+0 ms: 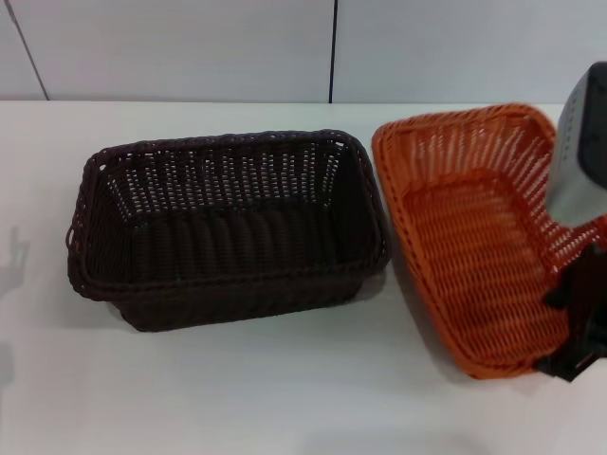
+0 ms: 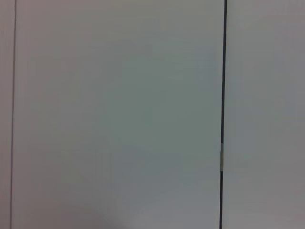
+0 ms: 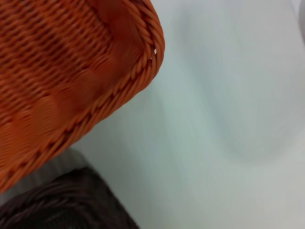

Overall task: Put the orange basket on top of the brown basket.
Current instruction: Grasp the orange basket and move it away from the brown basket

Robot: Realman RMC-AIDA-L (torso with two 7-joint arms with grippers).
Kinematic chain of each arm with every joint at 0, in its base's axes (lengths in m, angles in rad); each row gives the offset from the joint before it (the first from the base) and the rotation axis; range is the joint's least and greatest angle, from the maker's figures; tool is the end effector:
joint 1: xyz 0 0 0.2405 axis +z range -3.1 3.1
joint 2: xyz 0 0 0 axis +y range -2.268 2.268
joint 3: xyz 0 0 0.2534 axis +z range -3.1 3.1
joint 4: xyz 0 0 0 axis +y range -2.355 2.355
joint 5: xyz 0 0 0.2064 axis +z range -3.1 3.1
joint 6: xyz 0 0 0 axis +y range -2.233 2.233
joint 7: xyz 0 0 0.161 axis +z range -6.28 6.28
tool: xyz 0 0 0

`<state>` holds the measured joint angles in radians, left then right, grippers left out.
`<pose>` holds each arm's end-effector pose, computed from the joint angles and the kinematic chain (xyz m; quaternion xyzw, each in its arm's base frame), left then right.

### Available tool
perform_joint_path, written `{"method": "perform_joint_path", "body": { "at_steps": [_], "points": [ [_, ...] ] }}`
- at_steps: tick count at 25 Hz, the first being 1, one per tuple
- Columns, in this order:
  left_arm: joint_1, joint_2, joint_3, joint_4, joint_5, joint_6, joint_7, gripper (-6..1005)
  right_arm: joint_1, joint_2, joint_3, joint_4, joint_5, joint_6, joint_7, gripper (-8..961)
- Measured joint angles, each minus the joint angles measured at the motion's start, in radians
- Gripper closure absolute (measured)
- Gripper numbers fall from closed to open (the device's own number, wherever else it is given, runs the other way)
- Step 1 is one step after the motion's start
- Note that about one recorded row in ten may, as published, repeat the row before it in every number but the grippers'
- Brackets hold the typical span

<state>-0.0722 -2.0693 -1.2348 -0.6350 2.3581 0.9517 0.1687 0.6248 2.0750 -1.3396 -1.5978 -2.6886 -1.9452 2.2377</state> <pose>-0.3677 0.2963 0.0339 -0.5637 -0.3015 -0.2382 0.7311 0.1665 0.3199 0.0294 -0.9435 0.1491 -0.2788 0.0992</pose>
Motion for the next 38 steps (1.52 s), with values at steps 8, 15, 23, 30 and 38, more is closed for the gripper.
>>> {"method": "perform_joint_path", "body": {
  "at_steps": [8,15,23,30,38],
  "points": [
    [0.001,0.000,0.000,0.004,-0.003,-0.004,0.000,170,-0.016,0.003,-0.048,0.008,0.001,0.019,0.042,155],
    [0.000,0.001,0.000,0.009,-0.003,-0.004,0.000,170,-0.018,0.004,-0.043,-0.026,0.011,0.025,0.060,156],
    [0.003,0.002,0.000,0.011,-0.003,-0.011,0.000,170,-0.018,0.004,-0.062,-0.014,0.024,0.030,0.063,157],
    [0.008,0.002,0.001,0.011,-0.002,-0.011,0.000,171,-0.019,0.002,-0.086,0.052,0.016,0.081,0.063,157],
    [0.010,0.003,0.002,0.011,0.002,-0.011,0.000,171,-0.032,0.003,-0.157,0.102,-0.039,0.155,0.073,158]
  ]
}}
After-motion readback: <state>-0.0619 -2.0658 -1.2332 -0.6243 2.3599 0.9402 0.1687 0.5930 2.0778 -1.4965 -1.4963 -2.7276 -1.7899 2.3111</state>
